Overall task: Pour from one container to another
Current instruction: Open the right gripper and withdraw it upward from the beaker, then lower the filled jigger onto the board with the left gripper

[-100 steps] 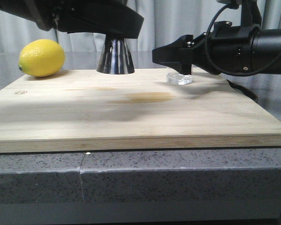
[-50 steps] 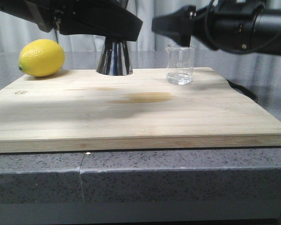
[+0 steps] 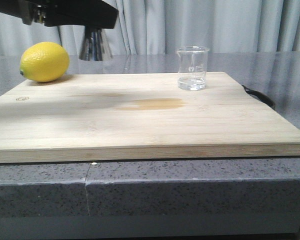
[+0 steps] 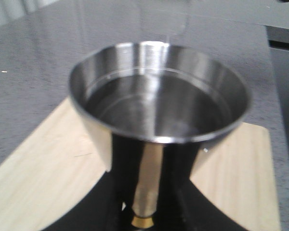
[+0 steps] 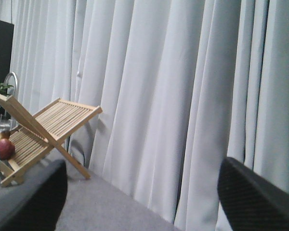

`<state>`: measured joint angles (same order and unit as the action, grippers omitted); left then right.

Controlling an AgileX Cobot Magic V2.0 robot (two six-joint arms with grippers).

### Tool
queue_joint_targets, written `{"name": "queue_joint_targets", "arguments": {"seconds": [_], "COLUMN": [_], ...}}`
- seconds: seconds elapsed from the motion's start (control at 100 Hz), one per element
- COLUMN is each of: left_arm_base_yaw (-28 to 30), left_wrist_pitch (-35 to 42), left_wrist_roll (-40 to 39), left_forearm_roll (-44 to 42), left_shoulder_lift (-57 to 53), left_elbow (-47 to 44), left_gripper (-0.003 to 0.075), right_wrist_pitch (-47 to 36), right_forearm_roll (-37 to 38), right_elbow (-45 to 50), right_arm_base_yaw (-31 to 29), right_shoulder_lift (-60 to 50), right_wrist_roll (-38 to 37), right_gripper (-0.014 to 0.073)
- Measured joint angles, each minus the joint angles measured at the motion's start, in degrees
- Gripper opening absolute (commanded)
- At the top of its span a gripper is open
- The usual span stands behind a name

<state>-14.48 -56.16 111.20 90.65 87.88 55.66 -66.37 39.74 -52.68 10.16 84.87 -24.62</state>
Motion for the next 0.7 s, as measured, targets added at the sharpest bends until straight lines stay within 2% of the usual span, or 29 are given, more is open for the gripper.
{"name": "queue_joint_targets", "arguments": {"seconds": [0.2,0.7], "left_arm_base_yaw": [2.85,2.97], "left_wrist_pitch": [-0.11,-3.92], "left_wrist_roll": [2.67,8.84], "left_forearm_roll": [2.83,7.21], "left_shoulder_lift": [2.86,10.89], "left_elbow": [0.0,0.0], "left_gripper": [-0.002,-0.002], "right_wrist_pitch": [-0.4,-0.84], "right_forearm_roll": [0.0,0.21], "right_elbow": [0.0,0.0], "right_arm_base_yaw": [0.0,0.0], "right_shoulder_lift": [-6.09,-10.49], "right_wrist_roll": [0.09,0.09], "right_gripper": [0.0576,0.0576]}}
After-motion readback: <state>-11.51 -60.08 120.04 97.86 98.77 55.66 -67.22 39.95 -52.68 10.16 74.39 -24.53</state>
